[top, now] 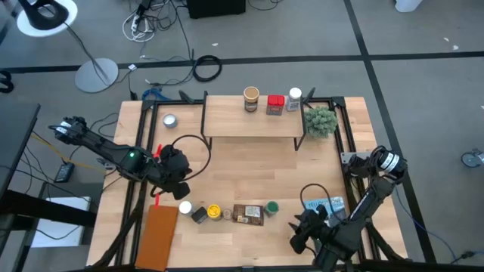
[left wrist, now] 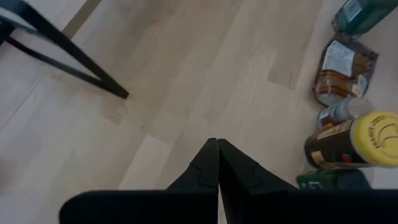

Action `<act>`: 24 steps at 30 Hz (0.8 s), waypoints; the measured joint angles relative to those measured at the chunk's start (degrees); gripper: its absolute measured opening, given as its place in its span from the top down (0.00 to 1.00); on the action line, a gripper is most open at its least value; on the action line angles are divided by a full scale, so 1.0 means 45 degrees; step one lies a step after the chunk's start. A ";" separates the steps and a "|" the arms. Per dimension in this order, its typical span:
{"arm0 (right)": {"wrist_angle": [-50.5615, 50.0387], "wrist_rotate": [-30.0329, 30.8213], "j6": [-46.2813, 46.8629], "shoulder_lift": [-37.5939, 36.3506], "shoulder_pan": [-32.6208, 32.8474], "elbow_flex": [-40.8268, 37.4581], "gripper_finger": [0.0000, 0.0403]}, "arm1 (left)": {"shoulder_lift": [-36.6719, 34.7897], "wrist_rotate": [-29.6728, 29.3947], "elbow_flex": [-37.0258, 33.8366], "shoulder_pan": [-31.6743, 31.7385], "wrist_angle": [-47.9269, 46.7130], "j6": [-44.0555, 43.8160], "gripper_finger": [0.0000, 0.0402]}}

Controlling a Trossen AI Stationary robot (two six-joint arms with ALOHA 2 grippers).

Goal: Shelf spices
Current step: Put the green seasoning bottle on the shelf

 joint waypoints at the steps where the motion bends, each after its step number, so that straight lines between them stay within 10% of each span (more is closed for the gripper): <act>1: 0.0036 -0.0002 -0.0230 0.0000 -0.0079 0.0000 0.49 | 0.0000 0.0000 0.0000 0.0000 0.0108 0.0030 0.99; 11: 0.2399 -0.1739 -0.4163 0.0005 -0.1763 -0.0010 0.12 | 0.0000 0.0000 0.0000 0.0000 0.0172 0.0057 0.99; 24: 0.3071 -0.4998 -0.4752 0.0005 -0.4289 -0.0010 0.12 | 0.0000 0.0063 0.0000 0.0000 0.0286 0.0028 0.99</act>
